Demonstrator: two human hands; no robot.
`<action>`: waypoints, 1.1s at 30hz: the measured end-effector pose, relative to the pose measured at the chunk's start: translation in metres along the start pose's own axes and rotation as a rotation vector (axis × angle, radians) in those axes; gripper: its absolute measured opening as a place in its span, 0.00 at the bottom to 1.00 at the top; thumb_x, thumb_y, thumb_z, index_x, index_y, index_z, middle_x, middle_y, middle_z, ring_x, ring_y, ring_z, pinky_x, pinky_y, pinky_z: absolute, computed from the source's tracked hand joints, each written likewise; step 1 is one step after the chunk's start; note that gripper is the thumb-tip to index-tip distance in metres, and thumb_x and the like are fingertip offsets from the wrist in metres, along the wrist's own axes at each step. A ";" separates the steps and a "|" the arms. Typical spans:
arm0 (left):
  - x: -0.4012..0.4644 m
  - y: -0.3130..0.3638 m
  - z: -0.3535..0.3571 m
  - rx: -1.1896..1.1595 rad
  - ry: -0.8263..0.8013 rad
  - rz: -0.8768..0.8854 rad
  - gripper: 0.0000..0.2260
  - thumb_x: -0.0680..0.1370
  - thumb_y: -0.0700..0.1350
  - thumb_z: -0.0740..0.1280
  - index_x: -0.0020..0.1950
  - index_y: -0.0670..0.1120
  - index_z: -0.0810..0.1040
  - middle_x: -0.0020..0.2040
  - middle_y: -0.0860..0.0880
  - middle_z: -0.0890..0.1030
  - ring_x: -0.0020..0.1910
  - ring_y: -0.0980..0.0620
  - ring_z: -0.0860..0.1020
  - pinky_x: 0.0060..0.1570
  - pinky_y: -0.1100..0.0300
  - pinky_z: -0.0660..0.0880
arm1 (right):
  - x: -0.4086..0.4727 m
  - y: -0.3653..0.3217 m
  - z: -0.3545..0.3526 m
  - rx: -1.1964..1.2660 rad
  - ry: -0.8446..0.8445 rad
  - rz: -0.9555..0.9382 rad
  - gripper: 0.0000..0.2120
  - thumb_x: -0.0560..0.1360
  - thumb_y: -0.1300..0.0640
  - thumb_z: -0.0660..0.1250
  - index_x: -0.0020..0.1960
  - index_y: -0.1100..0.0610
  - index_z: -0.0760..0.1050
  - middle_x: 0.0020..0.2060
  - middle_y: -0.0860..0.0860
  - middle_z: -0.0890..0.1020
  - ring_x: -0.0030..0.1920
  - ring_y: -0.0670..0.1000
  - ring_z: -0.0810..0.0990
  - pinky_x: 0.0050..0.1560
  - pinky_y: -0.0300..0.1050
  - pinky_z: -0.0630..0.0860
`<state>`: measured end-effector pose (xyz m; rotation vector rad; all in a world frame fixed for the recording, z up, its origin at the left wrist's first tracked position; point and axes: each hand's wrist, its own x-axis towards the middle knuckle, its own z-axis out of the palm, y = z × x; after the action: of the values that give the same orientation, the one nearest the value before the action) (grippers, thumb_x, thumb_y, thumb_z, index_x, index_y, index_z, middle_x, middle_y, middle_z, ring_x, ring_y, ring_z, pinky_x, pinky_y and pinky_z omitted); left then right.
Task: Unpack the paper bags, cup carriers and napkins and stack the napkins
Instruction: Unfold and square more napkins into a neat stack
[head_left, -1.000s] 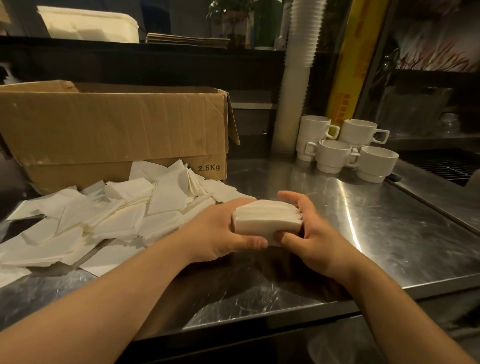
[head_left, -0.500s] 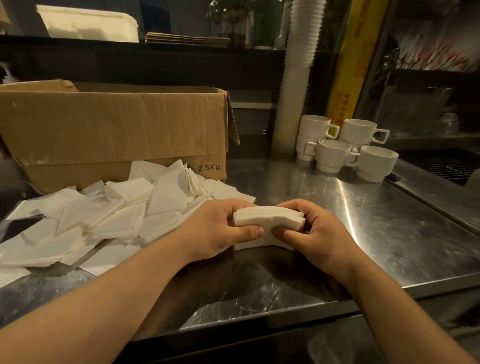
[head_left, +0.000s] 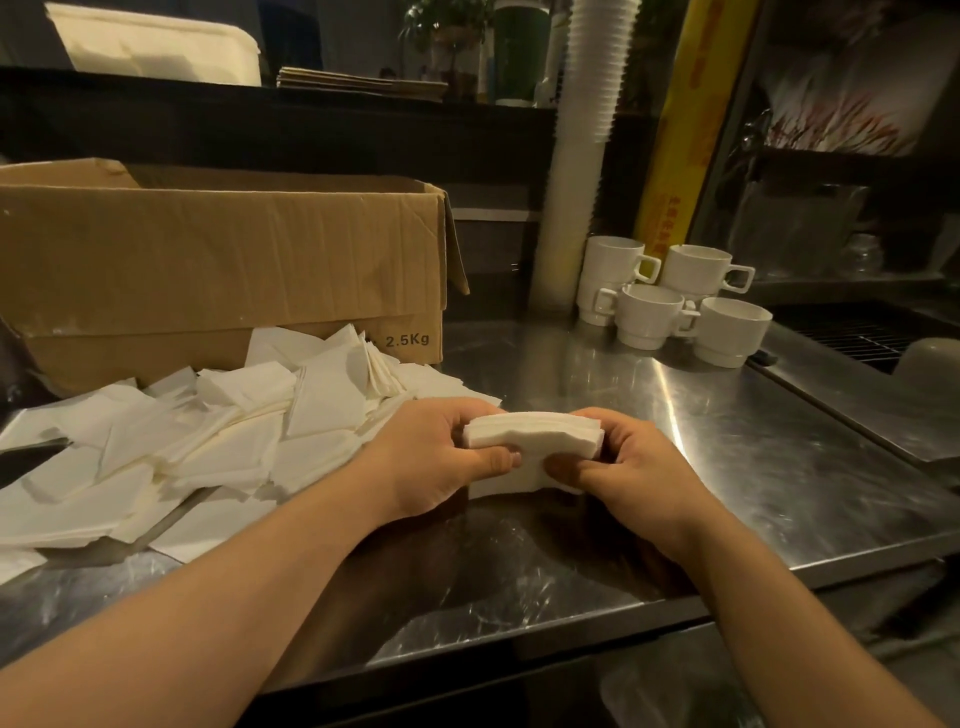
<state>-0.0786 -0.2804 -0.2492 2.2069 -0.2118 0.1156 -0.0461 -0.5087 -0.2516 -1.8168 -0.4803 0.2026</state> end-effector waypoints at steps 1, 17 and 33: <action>0.000 0.001 0.000 -0.017 0.001 0.004 0.11 0.77 0.52 0.75 0.58 0.60 0.82 0.49 0.61 0.83 0.50 0.62 0.80 0.47 0.70 0.76 | 0.001 -0.002 0.000 0.037 0.013 0.001 0.15 0.74 0.61 0.74 0.58 0.49 0.81 0.50 0.46 0.87 0.54 0.47 0.85 0.54 0.46 0.83; 0.018 0.012 -0.062 -0.710 0.292 -0.285 0.10 0.79 0.47 0.74 0.58 0.54 0.79 0.48 0.58 0.86 0.49 0.60 0.85 0.45 0.65 0.81 | 0.108 -0.094 0.056 0.408 0.005 0.073 0.19 0.70 0.53 0.73 0.60 0.53 0.80 0.52 0.48 0.87 0.54 0.51 0.86 0.55 0.54 0.82; 0.100 0.145 -0.250 -0.778 0.415 -0.488 0.16 0.76 0.55 0.73 0.62 0.52 0.79 0.54 0.52 0.86 0.57 0.47 0.83 0.60 0.50 0.81 | 0.217 -0.297 0.032 0.245 -0.162 0.026 0.19 0.71 0.45 0.73 0.60 0.44 0.77 0.53 0.41 0.85 0.56 0.45 0.84 0.57 0.48 0.82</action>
<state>-0.0108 -0.1770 0.0307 1.3656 0.4472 0.1793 0.0721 -0.3208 0.0436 -1.5744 -0.5225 0.4115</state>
